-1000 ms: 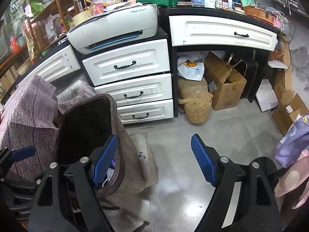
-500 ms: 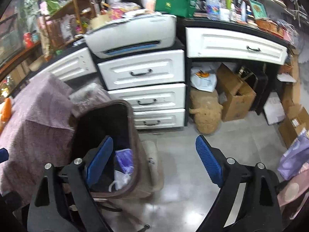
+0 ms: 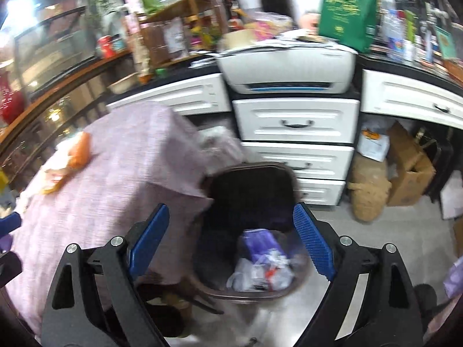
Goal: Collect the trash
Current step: 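Move both open tools back over the table toward the tissues, then grasp the white tissue with the right tool while the left tool grasps the crumpled tissue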
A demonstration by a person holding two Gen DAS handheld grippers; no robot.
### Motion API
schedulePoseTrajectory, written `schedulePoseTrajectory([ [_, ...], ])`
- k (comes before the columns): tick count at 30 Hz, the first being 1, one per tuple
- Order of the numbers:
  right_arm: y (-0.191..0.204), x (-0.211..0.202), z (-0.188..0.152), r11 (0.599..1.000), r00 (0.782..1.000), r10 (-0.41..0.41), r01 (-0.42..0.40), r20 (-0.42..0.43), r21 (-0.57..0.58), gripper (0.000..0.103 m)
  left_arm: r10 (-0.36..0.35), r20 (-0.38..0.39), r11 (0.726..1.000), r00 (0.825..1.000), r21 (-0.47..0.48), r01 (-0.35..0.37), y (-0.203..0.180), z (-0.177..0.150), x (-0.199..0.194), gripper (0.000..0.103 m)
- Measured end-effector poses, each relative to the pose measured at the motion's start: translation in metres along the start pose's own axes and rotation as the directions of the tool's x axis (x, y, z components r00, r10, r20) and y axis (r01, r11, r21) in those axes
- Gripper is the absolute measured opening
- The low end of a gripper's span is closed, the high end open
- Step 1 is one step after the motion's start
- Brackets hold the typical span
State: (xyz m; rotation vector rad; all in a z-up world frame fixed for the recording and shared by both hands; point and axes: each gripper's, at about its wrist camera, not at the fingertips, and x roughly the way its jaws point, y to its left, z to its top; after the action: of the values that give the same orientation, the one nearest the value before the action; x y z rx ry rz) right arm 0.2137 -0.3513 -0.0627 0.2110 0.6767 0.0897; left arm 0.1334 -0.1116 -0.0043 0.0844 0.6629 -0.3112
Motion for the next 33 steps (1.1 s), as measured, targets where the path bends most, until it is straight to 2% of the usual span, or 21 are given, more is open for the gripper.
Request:
schedulePoseTrajectory([
  [3, 0.032, 0.004, 0.006, 0.997, 0.998, 0.068, -0.068, -0.017, -0.036, 0.087, 0.043, 0.004, 0.998, 0.999, -0.042, -0.043, 0.030, -0.005, -0.011, 0.097],
  [8, 0.097, 0.002, 0.018, 0.973, 0.984, 0.178, -0.178, -0.019, -0.146, 0.087, 0.171, -0.020, 0.981, 0.985, -0.088, -0.172, 0.085, -0.019, -0.024, 0.097],
  [16, 0.210, 0.015, 0.040, 0.894, 0.947, 0.316, -0.316, -0.053, -0.317, 0.085, 0.281, -0.072, 0.935, 0.957, -0.205, -0.290, 0.169, -0.028, -0.036, 0.097],
  [19, 0.249, 0.033, 0.051, 0.863, 0.929, 0.359, -0.367, -0.090, -0.347, 0.078, 0.298, -0.098, 0.912, 0.950, -0.266, -0.313, 0.198, -0.026, -0.037, 0.097],
  [22, 0.277, 0.057, 0.063, 0.851, 0.916, 0.376, -0.401, -0.141, -0.340, 0.071, 0.302, -0.113, 0.897, 0.947, -0.303, -0.322, 0.220, -0.022, -0.038, 0.097],
  [25, 0.298, 0.087, 0.075, 0.856, 0.924, 0.346, -0.382, -0.162, -0.348, 0.066, 0.324, -0.132, 0.889, 0.937, -0.296, -0.349, 0.237, -0.018, -0.038, 0.097],
  [27, 0.307, 0.105, 0.080, 0.854, 0.923, 0.335, -0.382, -0.188, -0.354, 0.059, 0.330, -0.146, 0.886, 0.933, -0.294, -0.360, 0.247, -0.015, -0.037, 0.097],
  [31, 0.319, 0.137, 0.086, 0.854, 0.933, 0.290, -0.352, -0.212, -0.384, 0.056, 0.333, -0.183, 0.867, 0.925, -0.327, -0.376, 0.276, -0.011, -0.035, 0.097],
  [33, 0.320, 0.148, 0.087, 0.854, 0.934, 0.277, -0.347, -0.226, -0.387, 0.046, 0.336, -0.198, 0.857, 0.921, -0.342, -0.386, 0.290, -0.008, -0.035, 0.097],
])
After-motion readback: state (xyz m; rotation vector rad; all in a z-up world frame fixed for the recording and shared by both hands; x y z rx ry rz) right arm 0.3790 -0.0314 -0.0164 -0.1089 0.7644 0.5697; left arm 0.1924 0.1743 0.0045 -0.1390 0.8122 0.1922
